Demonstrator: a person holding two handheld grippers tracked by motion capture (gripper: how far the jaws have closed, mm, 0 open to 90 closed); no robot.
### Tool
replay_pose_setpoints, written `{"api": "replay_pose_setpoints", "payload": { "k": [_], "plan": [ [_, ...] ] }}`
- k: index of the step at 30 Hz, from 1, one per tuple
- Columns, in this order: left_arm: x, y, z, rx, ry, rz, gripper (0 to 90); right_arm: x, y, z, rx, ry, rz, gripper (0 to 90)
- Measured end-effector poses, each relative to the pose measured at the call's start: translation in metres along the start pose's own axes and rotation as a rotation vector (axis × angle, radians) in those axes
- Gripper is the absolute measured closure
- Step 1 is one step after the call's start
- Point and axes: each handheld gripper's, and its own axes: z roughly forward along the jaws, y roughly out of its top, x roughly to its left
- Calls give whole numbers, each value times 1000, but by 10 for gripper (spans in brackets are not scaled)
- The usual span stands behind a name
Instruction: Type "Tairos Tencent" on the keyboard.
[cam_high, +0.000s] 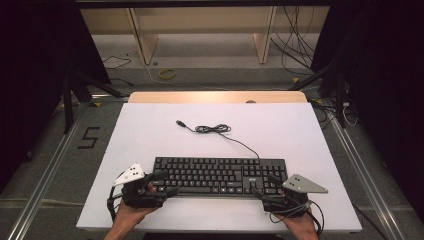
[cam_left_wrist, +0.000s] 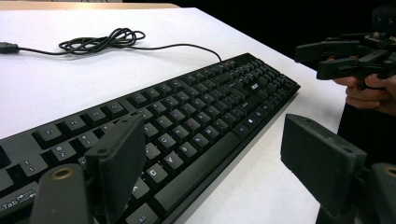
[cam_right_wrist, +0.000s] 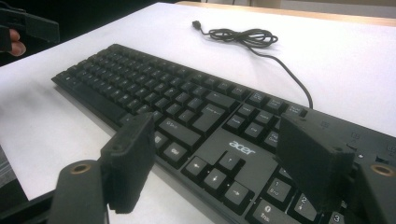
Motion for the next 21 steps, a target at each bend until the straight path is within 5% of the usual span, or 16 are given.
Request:
{"api": "replay_pose_setpoints", "payload": {
  "k": [12,21],
  "plan": [
    [2,0,0,10,18,-7,233,1,2,4,14,14,3,302],
    [10,1,-2,37,91,-13,253,6,17,23,62,62,-8,309]
  ]
}}
